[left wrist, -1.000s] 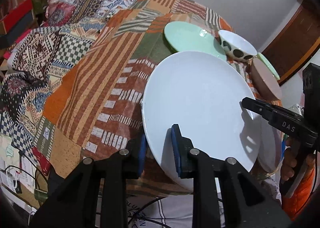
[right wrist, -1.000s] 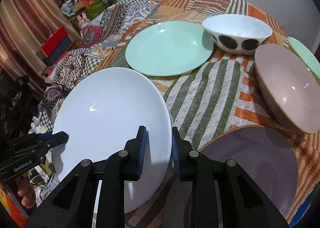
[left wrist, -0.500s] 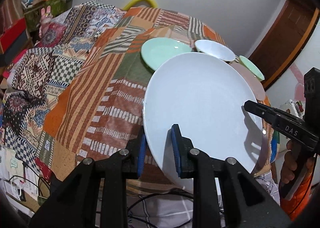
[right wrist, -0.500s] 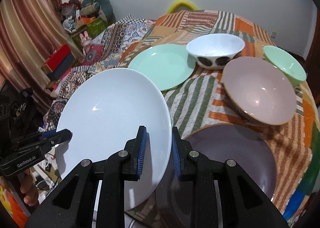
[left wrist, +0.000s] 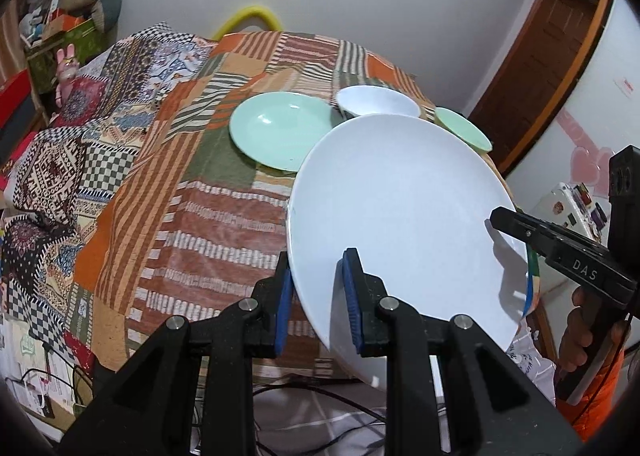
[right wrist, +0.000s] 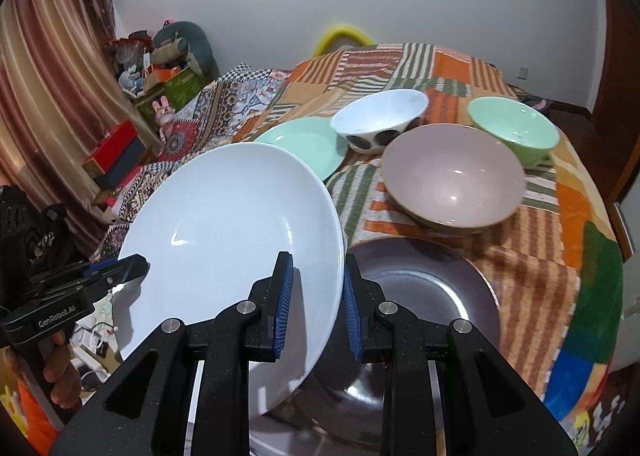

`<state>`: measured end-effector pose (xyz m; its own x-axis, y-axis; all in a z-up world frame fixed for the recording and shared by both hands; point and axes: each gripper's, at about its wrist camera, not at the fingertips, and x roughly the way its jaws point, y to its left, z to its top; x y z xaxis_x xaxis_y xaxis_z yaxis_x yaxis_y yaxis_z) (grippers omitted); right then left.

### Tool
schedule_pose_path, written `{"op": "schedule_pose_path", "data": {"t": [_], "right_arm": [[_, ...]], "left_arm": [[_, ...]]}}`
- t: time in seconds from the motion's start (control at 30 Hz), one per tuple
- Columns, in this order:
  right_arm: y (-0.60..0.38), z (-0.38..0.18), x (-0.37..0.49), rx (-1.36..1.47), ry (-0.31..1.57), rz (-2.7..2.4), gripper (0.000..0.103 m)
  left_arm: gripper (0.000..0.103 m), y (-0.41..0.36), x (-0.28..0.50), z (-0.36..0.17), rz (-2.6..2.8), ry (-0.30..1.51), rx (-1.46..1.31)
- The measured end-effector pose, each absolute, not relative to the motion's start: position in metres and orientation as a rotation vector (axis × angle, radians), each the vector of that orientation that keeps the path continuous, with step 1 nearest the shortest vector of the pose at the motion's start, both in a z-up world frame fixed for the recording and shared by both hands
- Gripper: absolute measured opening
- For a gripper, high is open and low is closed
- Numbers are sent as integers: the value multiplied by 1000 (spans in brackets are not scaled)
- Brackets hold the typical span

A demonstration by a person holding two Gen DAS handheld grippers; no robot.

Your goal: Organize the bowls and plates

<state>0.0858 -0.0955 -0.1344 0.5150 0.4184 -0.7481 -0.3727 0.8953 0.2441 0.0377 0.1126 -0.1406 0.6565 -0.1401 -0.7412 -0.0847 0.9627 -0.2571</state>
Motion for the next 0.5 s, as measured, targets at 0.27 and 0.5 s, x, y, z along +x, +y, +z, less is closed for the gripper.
{"op": "schedule_pose_path", "data": {"t": [0.27, 0.5], "right_arm": [[-119, -134, 78, 87, 908, 434, 22], [-144, -140, 71, 116, 914, 399, 22]], "left_arm": [[24, 87, 44, -137, -76, 872, -242], [24, 65, 50, -138, -104, 896, -197]]}}
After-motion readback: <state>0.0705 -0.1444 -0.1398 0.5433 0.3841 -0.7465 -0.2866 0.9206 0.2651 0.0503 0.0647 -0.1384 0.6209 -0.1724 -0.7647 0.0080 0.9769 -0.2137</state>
